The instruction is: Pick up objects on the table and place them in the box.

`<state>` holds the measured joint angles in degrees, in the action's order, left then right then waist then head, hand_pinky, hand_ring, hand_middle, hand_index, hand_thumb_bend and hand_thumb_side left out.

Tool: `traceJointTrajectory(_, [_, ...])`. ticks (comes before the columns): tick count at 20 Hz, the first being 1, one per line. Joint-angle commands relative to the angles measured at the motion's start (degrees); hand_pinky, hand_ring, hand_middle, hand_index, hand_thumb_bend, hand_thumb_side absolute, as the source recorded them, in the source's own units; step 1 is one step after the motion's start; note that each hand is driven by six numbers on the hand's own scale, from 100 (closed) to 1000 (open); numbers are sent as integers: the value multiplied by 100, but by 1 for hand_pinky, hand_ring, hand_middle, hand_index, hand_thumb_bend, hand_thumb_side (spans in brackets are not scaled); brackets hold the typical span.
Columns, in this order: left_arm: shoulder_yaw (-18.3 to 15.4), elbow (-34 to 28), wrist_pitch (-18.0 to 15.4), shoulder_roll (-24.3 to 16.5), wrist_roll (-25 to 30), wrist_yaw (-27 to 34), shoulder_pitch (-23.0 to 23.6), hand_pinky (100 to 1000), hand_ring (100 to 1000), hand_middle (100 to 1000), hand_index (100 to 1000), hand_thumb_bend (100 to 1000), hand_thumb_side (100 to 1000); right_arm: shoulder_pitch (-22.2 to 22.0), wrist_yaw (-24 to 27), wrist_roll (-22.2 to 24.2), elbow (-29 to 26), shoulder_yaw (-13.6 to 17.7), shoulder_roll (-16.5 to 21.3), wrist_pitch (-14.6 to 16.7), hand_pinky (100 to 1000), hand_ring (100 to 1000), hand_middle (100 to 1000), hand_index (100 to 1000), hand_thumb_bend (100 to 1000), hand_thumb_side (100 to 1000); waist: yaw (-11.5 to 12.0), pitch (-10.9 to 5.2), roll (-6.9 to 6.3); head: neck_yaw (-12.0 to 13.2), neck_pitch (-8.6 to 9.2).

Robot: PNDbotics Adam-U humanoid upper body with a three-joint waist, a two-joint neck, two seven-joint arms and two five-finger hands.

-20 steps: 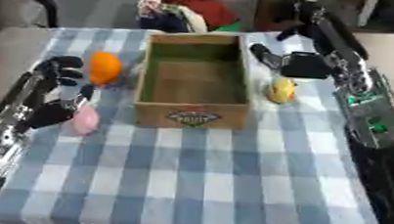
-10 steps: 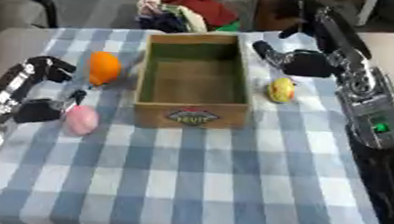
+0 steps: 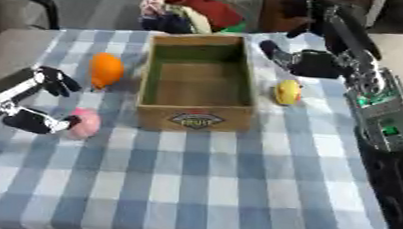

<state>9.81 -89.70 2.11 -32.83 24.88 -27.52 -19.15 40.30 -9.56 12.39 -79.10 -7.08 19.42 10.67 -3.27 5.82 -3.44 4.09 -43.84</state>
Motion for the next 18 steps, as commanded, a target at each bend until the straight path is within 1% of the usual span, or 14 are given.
traceJointTrajectory(1, [10, 88, -6, -212, 327, -207, -111, 718, 687, 692, 771, 464, 100, 98, -38, -14, -127, 35, 72, -5, 631, 807, 722, 815, 428, 213, -10, -88, 1, 17, -28])
traceJointTrajectory(4, [-15, 278, 104, -161, 316, -427, -131, 715, 685, 717, 787, 468, 100, 88, -35, -7, -127, 35, 65, -7, 631, 806, 720, 815, 428, 214, -10, -91, -6, 6, -28])
traceJointTrajectory(8, [-4, 523, 340, -36, -90, -838, -195, 709, 673, 730, 789, 450, 100, 79, -28, 9, -126, 31, 54, -8, 631, 806, 718, 815, 428, 213, -19, -91, -1, 8, -28])
traceJointTrajectory(10, [32, 616, 412, 13, -334, -1018, -228, 708, 670, 730, 790, 456, 100, 80, -25, 15, -125, 29, 49, -7, 631, 806, 718, 815, 428, 214, -26, -90, 4, 13, -28])
traceJointTrajectory(12, [94, 726, 436, 58, -448, -1167, -267, 696, 650, 706, 782, 454, 100, 79, -20, 24, -121, 25, 43, -6, 631, 806, 716, 815, 427, 215, -36, -89, 10, 20, -28])
traceJointTrajectory(15, [183, 870, 371, 116, -441, -1294, -315, 686, 626, 681, 765, 451, 100, 80, -17, 35, -120, 22, 34, -4, 631, 805, 713, 814, 427, 215, -40, -89, 14, 22, -28])
traceJointTrajectory(18, [213, 974, 303, 182, -454, -1233, -339, 670, 580, 622, 728, 431, 100, 83, -17, 42, -117, 21, 27, -3, 631, 805, 711, 814, 426, 215, -40, -88, 19, 26, -28])
